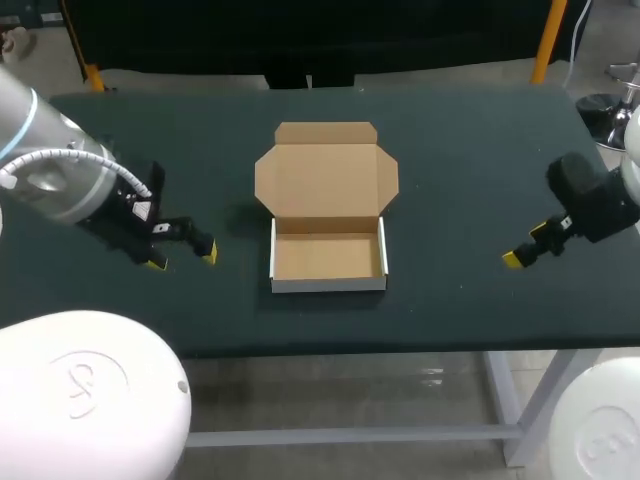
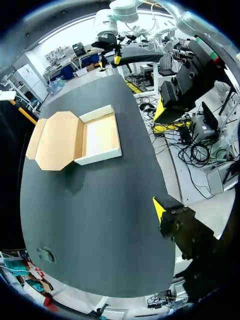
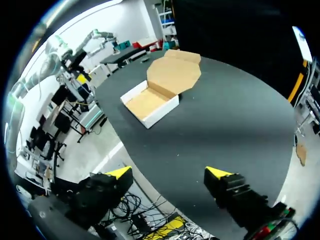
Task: Assemble the packaging by folding the flat box into shape, placing the metal phone stand inside, and closing the box properly
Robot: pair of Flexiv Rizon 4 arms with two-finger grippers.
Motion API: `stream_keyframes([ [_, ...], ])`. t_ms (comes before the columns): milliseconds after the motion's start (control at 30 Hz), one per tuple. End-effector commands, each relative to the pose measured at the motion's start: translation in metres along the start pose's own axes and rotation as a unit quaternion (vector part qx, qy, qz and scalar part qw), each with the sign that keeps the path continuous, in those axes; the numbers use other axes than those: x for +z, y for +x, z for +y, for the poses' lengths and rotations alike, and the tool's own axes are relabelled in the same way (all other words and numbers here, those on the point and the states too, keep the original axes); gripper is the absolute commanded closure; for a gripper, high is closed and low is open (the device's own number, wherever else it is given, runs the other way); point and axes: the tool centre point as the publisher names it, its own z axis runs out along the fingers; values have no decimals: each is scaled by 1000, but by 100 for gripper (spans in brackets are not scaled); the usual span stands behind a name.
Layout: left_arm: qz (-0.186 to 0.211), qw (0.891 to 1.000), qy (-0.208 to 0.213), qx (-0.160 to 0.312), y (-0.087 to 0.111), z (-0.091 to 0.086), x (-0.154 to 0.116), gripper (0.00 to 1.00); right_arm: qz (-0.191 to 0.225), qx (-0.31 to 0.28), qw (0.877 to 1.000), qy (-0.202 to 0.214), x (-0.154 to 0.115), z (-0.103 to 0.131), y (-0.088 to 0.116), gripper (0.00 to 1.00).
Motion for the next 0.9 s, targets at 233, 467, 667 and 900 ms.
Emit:
stream_keyframes([
  [233,-46,999,-1,-25,-3,8,-27,0,-16,34,998,55,-20,1,13,0],
  [467,-71,996,2,-45,-9,10,-40,0,-35,77,993,84,-32,-6,14,0],
  [667,-88,994,10,-62,-16,8,-43,0,-69,134,983,102,-39,-16,16,0],
  [900,-89,993,14,-72,-22,5,-44,0,-99,183,974,90,-43,-30,18,0],
])
